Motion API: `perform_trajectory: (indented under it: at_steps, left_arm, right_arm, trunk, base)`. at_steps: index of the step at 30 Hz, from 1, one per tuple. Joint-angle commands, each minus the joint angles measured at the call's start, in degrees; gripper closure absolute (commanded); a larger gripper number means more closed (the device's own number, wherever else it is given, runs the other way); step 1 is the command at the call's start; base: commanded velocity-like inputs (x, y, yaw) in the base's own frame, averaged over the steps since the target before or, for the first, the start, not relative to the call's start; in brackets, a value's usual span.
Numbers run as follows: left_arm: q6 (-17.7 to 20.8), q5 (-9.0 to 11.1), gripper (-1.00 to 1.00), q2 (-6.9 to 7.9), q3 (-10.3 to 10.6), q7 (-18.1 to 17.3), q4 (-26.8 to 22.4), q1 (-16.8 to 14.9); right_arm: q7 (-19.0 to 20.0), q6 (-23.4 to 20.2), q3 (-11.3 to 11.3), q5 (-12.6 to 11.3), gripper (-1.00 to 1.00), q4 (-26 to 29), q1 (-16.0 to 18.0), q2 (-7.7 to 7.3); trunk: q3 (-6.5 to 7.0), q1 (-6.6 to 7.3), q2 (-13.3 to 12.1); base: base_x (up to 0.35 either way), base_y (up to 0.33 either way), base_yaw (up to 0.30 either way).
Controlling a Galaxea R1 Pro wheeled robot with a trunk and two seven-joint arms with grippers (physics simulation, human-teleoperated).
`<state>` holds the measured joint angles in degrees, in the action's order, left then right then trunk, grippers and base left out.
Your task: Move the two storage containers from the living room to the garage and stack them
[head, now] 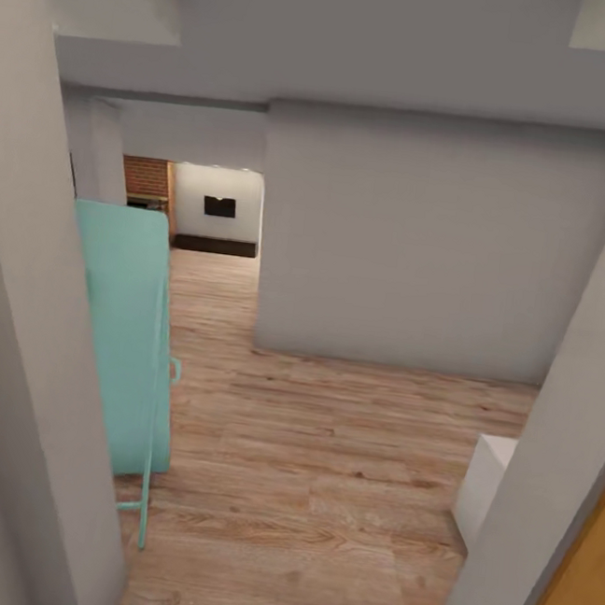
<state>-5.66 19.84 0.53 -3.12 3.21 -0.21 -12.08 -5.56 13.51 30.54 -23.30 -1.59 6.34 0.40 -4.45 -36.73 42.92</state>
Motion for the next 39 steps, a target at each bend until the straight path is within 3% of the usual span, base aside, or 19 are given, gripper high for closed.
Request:
perform_trajectory:
  at_steps: [1, 39]
  left_arm:
    - [-0.2, 0.0, -1.00, 0.01, -0.3, 0.1, 0.0, 0.0]
    - [-0.1, -0.1, -1.00, -0.01, -0.2, 0.1, 0.0, 0.0]
  right_arm:
    - [-0.1, 0.3, 0.5, -0.4, -1.00, -0.2, 0.1, 0.04]
    - [-0.1, 0.3, 0.5, -0.4, -1.00, -0.2, 0.1, 0.04]
  trunk:
    - [-0.09, -0.04, 0.1]
    - [-0.09, -0.04, 0.1]
  base:
    - [0.322, -0.024, 0.000]
    - [0.322, -0.001, 0.000]
